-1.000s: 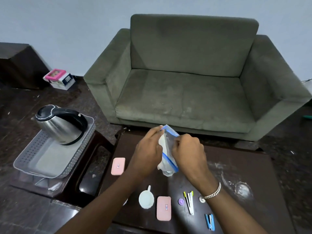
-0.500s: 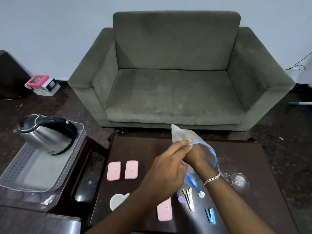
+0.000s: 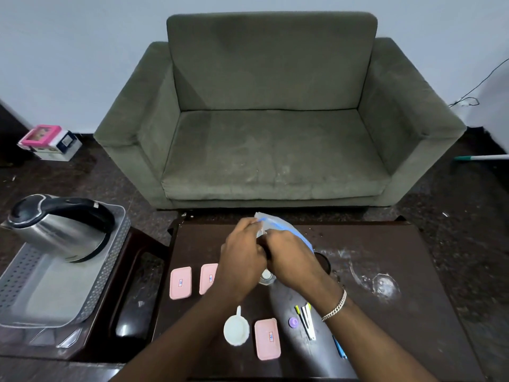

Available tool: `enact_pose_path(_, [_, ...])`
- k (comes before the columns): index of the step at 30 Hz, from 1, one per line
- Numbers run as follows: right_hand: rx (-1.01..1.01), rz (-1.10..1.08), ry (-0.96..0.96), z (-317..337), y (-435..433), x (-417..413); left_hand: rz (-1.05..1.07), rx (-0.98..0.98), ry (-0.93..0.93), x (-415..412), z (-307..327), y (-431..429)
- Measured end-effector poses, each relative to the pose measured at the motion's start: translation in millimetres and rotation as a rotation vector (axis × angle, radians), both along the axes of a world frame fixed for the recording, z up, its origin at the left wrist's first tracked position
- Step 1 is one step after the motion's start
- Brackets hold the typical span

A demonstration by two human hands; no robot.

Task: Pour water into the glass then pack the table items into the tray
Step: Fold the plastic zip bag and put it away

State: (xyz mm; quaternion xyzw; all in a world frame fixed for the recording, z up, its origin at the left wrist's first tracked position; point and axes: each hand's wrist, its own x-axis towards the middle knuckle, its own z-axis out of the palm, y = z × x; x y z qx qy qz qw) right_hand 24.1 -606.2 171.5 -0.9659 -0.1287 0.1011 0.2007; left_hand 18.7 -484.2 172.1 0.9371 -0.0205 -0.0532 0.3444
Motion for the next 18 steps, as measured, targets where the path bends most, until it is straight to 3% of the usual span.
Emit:
enact_pose_path(3, [0.011, -0.037, -0.179, -3.8, -4.4, -1.9, 0.006, 0.002, -0.011, 4.8, -1.4, -0.7])
enact_pose_path(6, [0.191, -0.186, -0.300, -2.5, -11.4, -5.6, 0.000, 0.008, -0.009, 8.2, -2.5, -3.2])
enact_pose_path(12, [0.461, -0.333, -0.247, 11.6, -25.9, 1.1, -0.027, 0.002, -0.019, 16.4, -1.2, -12.8])
enact_pose_path(18, [0.429, -0.365, -0.253, 41.7, -42.1, 10.6, -0.004, 0.044, -0.009, 31.1, -1.9, -15.4])
